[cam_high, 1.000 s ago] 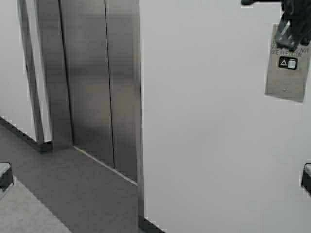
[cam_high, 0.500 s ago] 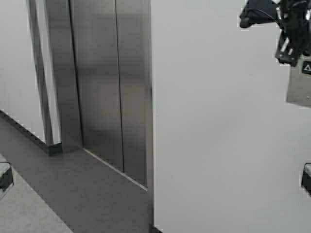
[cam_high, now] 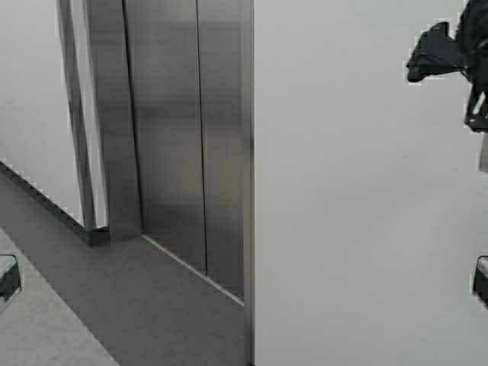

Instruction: Navigate to elevator, push the call button, then enter the elevator

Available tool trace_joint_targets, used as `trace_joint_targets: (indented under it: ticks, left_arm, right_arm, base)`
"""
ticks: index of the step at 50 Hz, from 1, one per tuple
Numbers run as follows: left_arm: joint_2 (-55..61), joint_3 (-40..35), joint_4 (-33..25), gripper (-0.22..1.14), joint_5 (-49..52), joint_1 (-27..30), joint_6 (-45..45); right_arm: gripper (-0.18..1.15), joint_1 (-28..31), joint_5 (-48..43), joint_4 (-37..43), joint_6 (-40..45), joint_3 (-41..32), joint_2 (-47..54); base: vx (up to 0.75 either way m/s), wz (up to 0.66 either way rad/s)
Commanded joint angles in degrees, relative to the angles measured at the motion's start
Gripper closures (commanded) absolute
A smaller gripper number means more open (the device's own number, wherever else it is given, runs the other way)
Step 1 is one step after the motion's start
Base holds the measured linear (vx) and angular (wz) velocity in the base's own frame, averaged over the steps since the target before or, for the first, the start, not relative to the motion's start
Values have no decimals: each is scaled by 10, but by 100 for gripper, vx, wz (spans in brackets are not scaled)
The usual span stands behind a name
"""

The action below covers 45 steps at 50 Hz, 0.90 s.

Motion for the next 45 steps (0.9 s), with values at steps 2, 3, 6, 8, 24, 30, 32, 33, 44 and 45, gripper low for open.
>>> trace_joint_targets:
  ticks: [2,3,6,8,24,30,32,33,44,45]
  left_arm:
    - [4,-4,0,89,-2,-1,2]
    - [4,-4,-1,89,-2,-1,2]
    - [4,-4,-1,89,-3,-1,3]
    - [4,-3,0,89,-2,-1,3]
    - [6,1,-1,89,-2,-1,9]
    - [9,1,0,89,-2,-1,14]
    - [10,1,-1,89,-2,-1,16]
    - [9,1,-1,89,-3,-1,16]
    - [10,2,0,89,-2,-1,17]
    - [10,2,0,89,-2,-1,17]
  right_arm:
    - [91,-9,4,-30,18,-15,0]
    - [91,-11,4,-31,18,-17,3]
    - [91,-18,4,-35,18,-21,12]
    - [91,-23,4,-38,19,-25,19]
    - [91,-47,3,-86,21,-69,72]
    - [91,-57,3,-94,18,-93,85]
    - [91,-61,3,-97,18,-99,88]
    - [91,-62,3,-98,18,-102,89]
    - [91,-79,-3,-104,15,-112,97]
    - [91,-82,-4,-105,15,-113,98]
  base:
    - [5,3]
    - [4,3]
    - [4,3]
    - [3,2]
    - [2,0]
    - [1,0]
    - [0,0]
    - [0,0]
    - [0,0]
    - [0,0]
